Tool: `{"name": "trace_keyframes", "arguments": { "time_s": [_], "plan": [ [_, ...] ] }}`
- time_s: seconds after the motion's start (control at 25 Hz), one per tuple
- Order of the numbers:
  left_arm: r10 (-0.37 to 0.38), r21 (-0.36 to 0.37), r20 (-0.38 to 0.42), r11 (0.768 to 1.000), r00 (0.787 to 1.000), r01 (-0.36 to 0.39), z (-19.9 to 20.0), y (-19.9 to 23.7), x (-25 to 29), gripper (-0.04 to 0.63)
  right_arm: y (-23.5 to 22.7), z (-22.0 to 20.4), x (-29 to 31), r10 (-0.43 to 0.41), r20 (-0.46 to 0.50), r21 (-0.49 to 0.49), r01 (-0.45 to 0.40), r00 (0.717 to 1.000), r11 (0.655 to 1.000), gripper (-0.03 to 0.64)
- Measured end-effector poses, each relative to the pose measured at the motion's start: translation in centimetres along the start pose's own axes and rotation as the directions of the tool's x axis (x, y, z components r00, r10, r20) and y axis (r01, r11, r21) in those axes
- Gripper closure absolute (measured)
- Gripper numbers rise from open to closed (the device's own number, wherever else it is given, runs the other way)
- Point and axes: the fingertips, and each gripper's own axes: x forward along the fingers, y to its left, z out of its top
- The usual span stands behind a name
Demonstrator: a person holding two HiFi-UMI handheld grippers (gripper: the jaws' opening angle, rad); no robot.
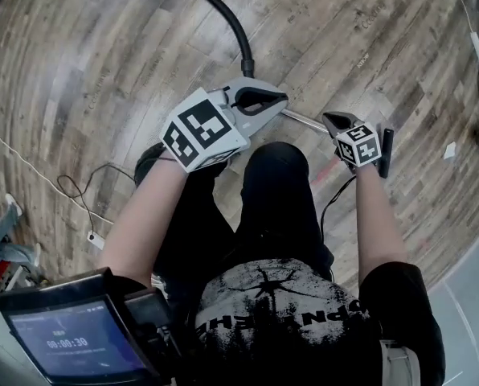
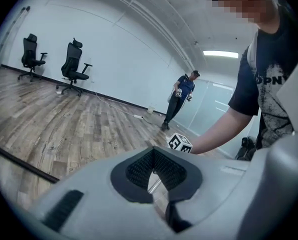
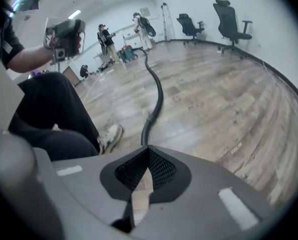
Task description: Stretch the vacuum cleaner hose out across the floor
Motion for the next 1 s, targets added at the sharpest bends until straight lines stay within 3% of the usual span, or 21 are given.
{"name": "trace_keyframes", "arguments": {
  "time_s": [0.2,0.4,0.56,0.72,0.84,1.0],
  "plan": [
    [0.027,-0.138,0.042,0.99,0.999,-0.021,7.7,-2.7,-7.7,0.595,8.3,14.4,-12.6,0.045,0.183,-0.061,-0.034,0.982,0.998,0.612],
    [0.035,-0.172,0.043,0.985,0.998,-0.027,16.2,-6.8,-15.7,0.595,16.8,26.6,-25.0,0.094,0.322,-0.094,-0.067,0.942,0.993,0.612],
    [0.039,-0.119,0.1,0.993,0.994,-0.027,24.0,-7.3,-20.7,0.595,20.5,36.7,-32.4,0.115,0.488,-0.097,-0.078,0.865,0.992,0.611],
    [0.058,-0.029,0.181,0.998,0.982,-0.054,30.9,-10.4,-27.0,0.595,26.8,43.6,-39.5,0.152,0.583,-0.164,-0.067,0.798,0.984,0.611],
    [0.078,0.059,0.23,0.994,0.97,-0.093,34.7,-10.8,-29.5,0.595,29.0,46.6,-42.5,0.156,0.623,-0.237,-0.005,0.766,0.971,0.611],
    [0.082,0.121,0.28,0.985,0.956,-0.12,37.5,-10.6,-30.0,0.595,28.7,48.3,-44.4,0.164,0.665,-0.272,0.033,0.729,0.962,0.611]
  ]
}}
